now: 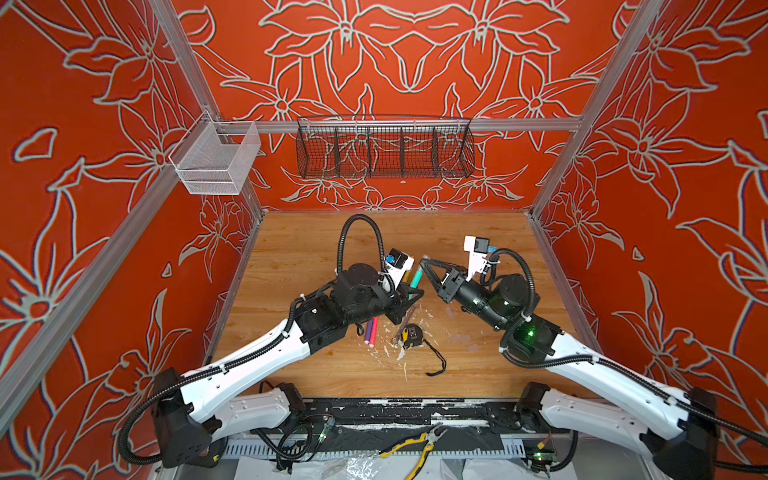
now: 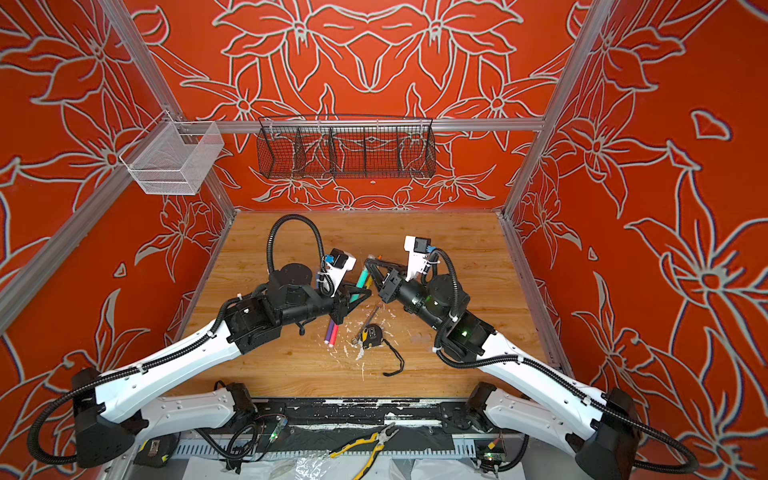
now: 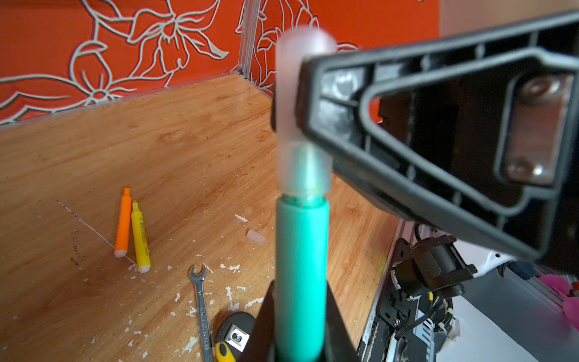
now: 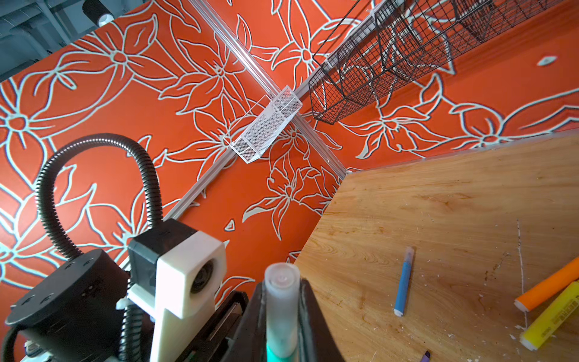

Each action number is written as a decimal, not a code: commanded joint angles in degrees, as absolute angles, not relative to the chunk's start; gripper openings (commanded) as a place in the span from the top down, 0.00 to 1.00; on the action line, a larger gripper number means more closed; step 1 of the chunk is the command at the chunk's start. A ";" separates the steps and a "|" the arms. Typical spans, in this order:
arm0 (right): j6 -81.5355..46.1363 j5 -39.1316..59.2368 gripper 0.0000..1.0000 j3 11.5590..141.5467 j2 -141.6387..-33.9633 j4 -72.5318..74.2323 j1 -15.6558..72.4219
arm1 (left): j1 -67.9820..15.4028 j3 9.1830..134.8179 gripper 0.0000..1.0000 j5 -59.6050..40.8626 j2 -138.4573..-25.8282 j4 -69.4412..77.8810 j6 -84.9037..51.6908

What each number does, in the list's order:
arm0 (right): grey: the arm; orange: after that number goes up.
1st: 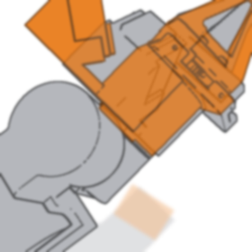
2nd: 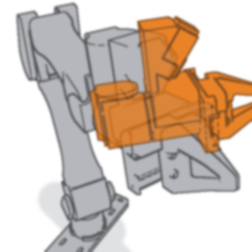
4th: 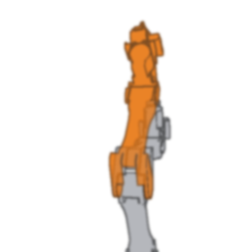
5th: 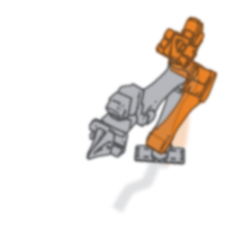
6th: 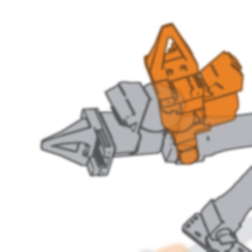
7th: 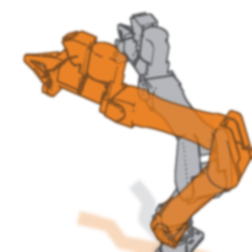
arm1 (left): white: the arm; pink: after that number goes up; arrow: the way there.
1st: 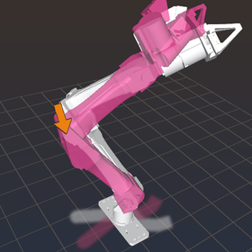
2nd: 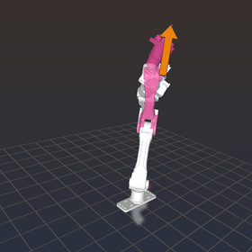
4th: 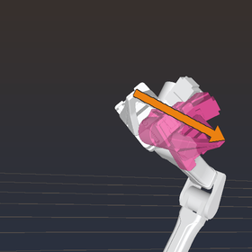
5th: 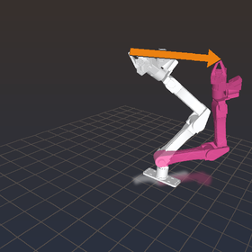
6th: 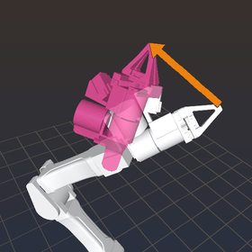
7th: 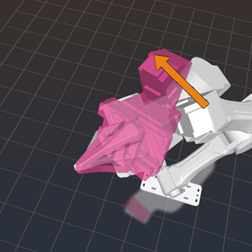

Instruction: Insert the pens into the pen caps

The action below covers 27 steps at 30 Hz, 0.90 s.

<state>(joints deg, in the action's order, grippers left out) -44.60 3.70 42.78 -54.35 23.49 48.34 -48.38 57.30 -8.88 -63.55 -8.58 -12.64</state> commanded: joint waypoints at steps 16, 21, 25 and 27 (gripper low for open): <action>-38.41 -3.63 0.30 39.45 -42.53 15.47 50.98 | -48.52 58.26 1.00 -6.06 -64.01 -6.50 -9.46; -38.67 -5.61 0.29 42.12 -40.95 10.96 50.97 | -48.52 58.26 1.00 -10.24 -64.26 -6.70 -6.50; -38.66 -6.17 0.34 44.68 -42.28 8.89 50.97 | -48.57 58.14 1.00 -13.15 -64.52 -6.62 -5.19; -39.23 -7.06 0.36 45.76 -43.48 7.94 50.95 | -48.60 57.77 1.00 -14.83 -64.61 -5.80 -5.05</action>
<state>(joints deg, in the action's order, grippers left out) -39.05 -4.84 43.05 -42.70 10.44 50.85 -48.42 57.30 -11.09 -64.18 -7.20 -7.18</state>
